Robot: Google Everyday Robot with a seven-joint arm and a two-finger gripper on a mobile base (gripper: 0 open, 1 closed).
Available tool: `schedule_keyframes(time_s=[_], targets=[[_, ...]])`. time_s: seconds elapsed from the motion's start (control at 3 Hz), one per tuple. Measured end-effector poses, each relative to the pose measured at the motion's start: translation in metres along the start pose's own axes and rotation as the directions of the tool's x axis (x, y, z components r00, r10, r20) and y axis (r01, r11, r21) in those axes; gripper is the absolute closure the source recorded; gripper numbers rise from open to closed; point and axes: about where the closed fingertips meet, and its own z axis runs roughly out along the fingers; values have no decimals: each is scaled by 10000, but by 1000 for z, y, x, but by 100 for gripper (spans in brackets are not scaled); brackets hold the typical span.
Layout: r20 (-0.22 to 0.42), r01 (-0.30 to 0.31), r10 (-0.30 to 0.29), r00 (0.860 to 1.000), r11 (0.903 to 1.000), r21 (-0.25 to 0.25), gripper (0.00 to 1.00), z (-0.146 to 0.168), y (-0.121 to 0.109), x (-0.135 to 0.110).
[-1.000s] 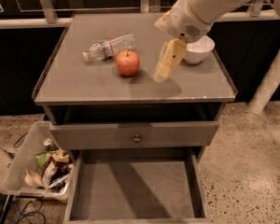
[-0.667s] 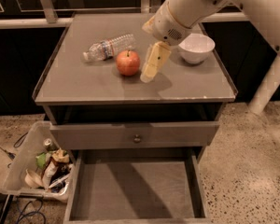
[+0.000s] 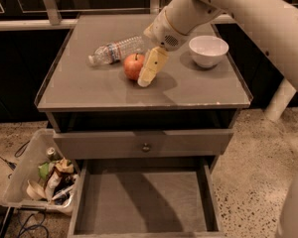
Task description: Place apple into middle drawer
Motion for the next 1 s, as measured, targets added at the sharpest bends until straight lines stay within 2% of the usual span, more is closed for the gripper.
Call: schedule_keyframes(time_s=[0.33,1.0], targets=[[-41,-375,375,9993,9993,-7,0,19,-10,9],[19,-698,700,9975,9967,-404,0,52,-17,7]])
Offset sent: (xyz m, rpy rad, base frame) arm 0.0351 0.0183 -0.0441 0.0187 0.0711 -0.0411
